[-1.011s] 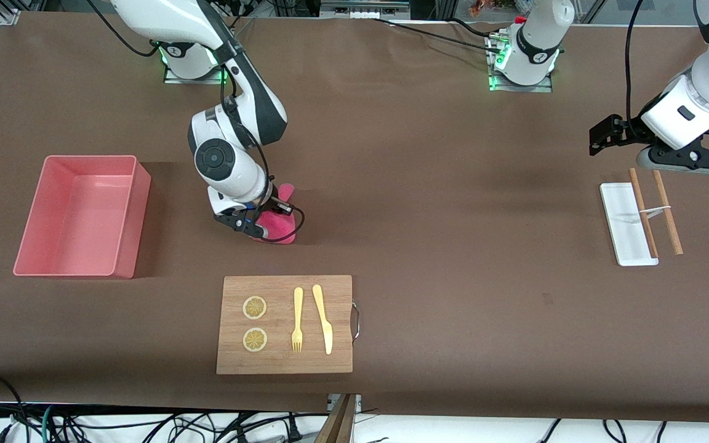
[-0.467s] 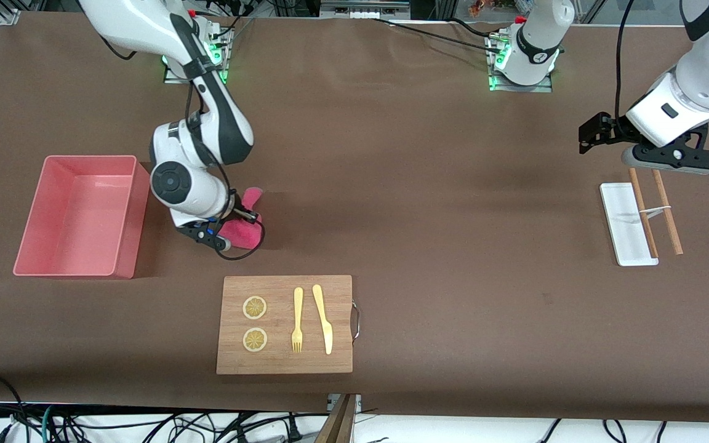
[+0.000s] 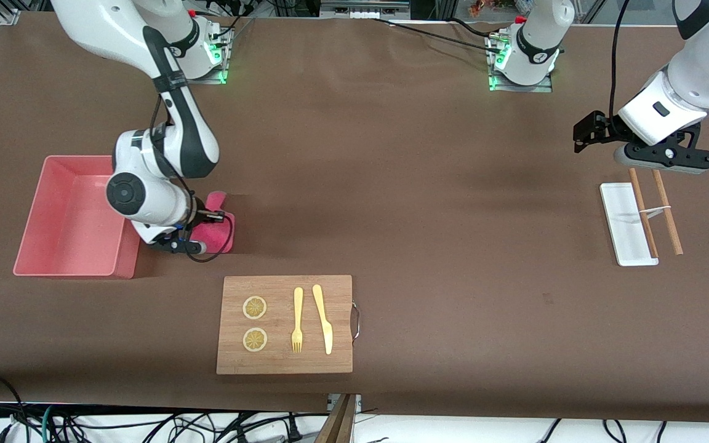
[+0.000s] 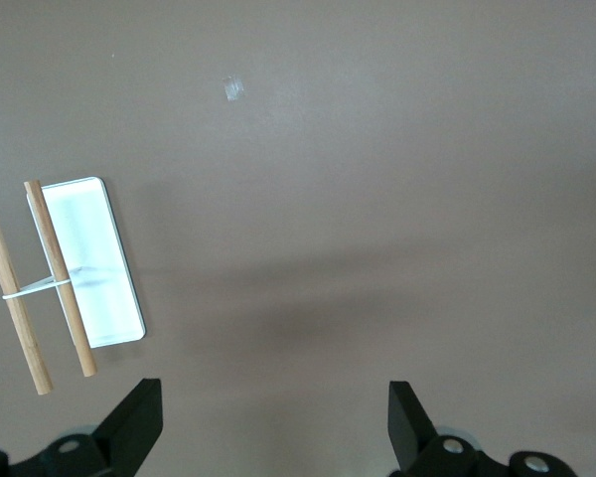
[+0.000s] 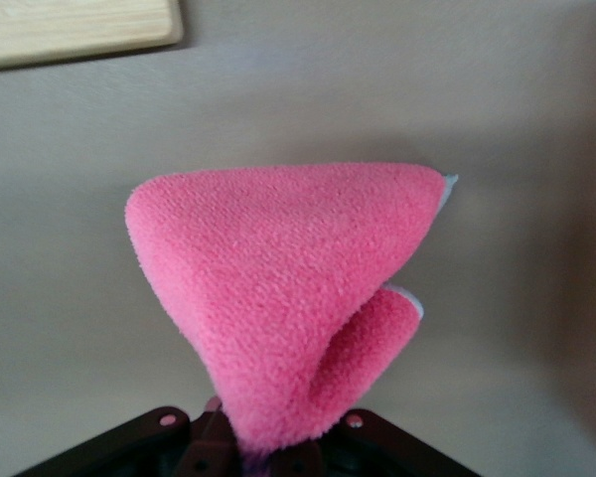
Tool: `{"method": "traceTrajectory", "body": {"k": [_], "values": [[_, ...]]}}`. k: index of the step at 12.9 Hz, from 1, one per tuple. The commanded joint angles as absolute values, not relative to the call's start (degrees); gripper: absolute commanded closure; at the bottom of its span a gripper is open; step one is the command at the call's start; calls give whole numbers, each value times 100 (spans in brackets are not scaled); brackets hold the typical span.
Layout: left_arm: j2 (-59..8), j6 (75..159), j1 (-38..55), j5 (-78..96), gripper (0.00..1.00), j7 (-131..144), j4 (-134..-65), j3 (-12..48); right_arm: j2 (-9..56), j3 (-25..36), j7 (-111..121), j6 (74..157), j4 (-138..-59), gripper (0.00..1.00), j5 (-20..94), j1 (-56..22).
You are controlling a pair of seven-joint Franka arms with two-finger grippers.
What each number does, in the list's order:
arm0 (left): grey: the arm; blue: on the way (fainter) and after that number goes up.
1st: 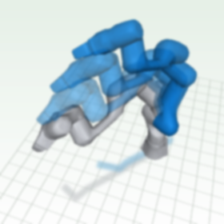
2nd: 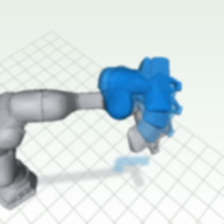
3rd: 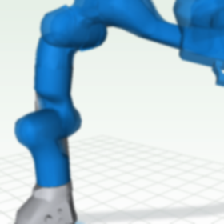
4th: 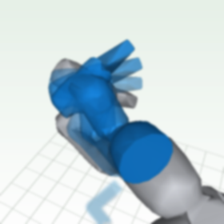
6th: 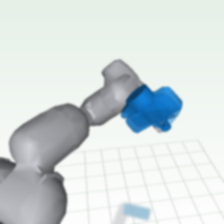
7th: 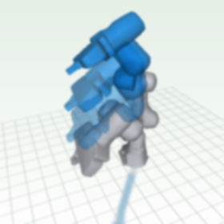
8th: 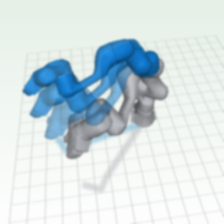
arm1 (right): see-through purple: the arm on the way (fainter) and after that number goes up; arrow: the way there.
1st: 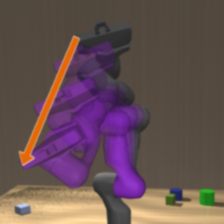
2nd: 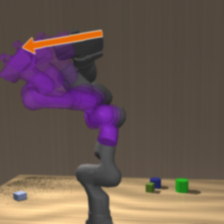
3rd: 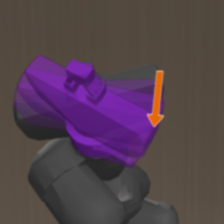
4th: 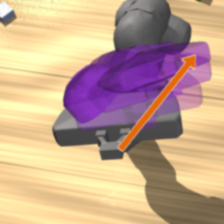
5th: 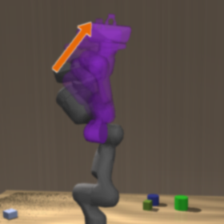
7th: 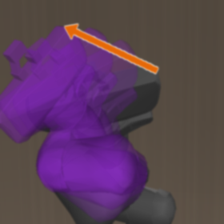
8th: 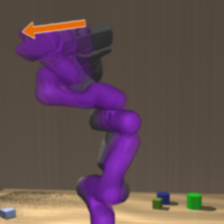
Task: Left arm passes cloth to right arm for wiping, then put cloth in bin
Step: 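Wipe the table beside the wooden board with the held cloth, then move the cloth over the pink bin and open the right gripper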
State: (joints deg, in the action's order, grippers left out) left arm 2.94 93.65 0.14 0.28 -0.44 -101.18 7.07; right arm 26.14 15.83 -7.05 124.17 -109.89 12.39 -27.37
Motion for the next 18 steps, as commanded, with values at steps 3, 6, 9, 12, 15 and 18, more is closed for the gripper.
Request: {"method": "traceTrajectory", "body": {"k": [3,6,9,12,15,18], "values": [[246,9492,18,-105,0,-97,-10037,738,2408,2327,1077,12813,-11592,100,1301,-2699],[220,9510,26,-201,0,-88,-9967,738,2426,2373,1694,12806,-11575,100,1301,-2198],[202,9501,26,-281,0,-97,-9949,738,2426,2382,1837,12762,-11427,100,1301,-2065],[202,9501,18,-281,0,-88,-9949,738,2382,2408,1811,12413,-11050,100,1301,-2065],[202,9501,26,-281,0,-88,-9941,738,2364,2697,1863,11193,-10216,100,1275,-2065],[185,9501,26,-281,0,-88,-9923,738,2347,3049,1942,10146,-9564,100,1195,-2065]]}}
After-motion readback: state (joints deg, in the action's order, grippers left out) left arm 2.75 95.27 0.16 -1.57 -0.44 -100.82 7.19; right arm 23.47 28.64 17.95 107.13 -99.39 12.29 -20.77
